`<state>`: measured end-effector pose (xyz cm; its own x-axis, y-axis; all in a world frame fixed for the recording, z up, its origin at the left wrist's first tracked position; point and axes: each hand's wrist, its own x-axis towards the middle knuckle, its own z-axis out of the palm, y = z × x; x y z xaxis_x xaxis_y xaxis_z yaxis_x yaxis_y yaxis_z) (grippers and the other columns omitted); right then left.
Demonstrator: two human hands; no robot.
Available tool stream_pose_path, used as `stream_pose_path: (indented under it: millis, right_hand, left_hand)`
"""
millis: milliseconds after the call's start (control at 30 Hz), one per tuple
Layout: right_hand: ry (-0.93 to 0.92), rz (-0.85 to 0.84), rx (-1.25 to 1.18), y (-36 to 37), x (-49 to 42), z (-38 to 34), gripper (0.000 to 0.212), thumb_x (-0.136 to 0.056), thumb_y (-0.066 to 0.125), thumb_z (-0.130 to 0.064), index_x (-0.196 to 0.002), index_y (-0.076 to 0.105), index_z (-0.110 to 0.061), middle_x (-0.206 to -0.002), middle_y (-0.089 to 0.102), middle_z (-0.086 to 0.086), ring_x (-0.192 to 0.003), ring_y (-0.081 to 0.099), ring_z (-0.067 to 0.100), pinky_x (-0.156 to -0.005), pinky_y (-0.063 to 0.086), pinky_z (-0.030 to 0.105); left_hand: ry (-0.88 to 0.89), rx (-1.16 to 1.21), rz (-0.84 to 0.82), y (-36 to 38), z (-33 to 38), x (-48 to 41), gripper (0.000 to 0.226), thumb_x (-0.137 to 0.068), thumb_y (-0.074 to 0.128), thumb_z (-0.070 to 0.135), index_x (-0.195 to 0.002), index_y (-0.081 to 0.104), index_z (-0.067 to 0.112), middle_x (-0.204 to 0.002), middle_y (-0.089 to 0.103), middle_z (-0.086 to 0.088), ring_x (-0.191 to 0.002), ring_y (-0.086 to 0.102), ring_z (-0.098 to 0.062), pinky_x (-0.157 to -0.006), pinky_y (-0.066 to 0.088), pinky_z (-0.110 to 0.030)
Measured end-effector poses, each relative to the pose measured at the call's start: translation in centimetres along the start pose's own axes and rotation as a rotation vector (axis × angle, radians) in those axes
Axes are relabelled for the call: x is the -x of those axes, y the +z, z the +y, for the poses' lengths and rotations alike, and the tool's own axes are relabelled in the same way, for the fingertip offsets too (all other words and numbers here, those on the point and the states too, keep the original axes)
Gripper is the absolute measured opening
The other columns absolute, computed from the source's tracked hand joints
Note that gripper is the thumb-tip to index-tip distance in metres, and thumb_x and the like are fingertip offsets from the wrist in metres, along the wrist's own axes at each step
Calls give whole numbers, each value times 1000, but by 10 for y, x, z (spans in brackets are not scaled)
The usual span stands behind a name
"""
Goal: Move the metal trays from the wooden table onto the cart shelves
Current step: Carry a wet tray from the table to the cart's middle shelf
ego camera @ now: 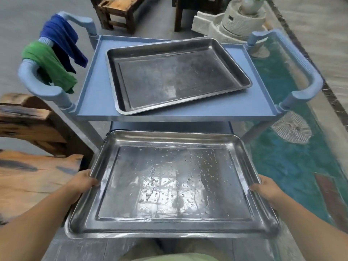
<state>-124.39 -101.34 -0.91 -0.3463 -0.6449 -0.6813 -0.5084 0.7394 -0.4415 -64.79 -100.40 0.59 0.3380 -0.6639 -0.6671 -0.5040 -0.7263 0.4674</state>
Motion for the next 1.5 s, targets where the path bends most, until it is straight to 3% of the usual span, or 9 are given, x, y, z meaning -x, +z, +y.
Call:
stream_pose_path:
  millis: [300,533,633,767,833,933,1167,1367,1500]
  right_hand:
    - [-24,-20,39,-10,-121,-64,29,-84,64,2,-110,63,-11,-87,68,3,-77,63,20,-63,46,29]
    - [-59,65,28,11,-226,-88,26,-83,66,4,-108,65,4,-97,67,18,-77,61,28,-61,42,27]
    - [-117,135,-4,29,-274,-94,32,-79,69,7,-110,62,5,-102,61,15,-89,57,27,-63,38,29]
    - [-190,174,-21,44,-334,-97,17,-71,76,1,-78,61,-6,-53,59,9,-53,54,20,-40,34,20]
    - [-235,166,-51,50,-360,-101,44,-70,78,-3,-112,63,-4,-83,69,17,-70,64,26,-54,47,16]
    - [-312,199,17,55,-396,-109,72,-75,78,-5,-140,46,-3,-135,53,24,-118,55,38,-102,44,39]
    - [-419,264,151,51,-406,-134,33,-75,78,-10,-105,68,1,-105,69,26,-97,66,37,-93,52,46]
    - [-384,269,167,58,-417,-144,51,-81,73,-9,-127,57,6,-130,59,25,-117,57,35,-100,45,36]
    - [-397,290,211,68,-430,-154,58,-85,72,-13,-134,49,8,-139,50,26,-124,51,36,-88,40,28]
  left_hand:
    - [-96,53,62,52,51,-75,14,-81,65,-8,-94,64,-3,-80,65,-18,-68,59,-25,-57,43,-30]
    - [-12,39,134,84,76,-173,27,-76,69,-12,-63,56,7,-58,57,-8,-55,51,-22,-55,39,-30]
    - [102,-44,128,93,87,-227,20,-76,72,-6,-66,58,5,-72,59,-12,-64,51,-22,-60,42,-31]
    - [196,-49,116,101,91,-289,36,-67,79,8,-96,65,-9,-95,67,-25,-90,64,-35,-82,52,-41]
    - [221,-15,138,106,90,-314,35,-70,76,6,-101,64,-5,-99,67,-27,-94,65,-42,-85,54,-49]
    - [268,33,173,106,95,-345,19,-78,67,-4,-96,62,-2,-88,67,-26,-76,67,-38,-69,57,-42]
    - [350,-73,216,94,116,-372,20,-76,70,8,-94,62,4,-92,67,-22,-83,67,-38,-75,57,-41]
    - [349,-72,257,107,120,-399,14,-76,68,-2,-88,62,3,-84,63,-18,-74,60,-33,-60,45,-29]
    - [342,-94,292,110,119,-422,32,-76,71,0,-106,64,-5,-96,63,-21,-75,58,-29,-65,42,-31]
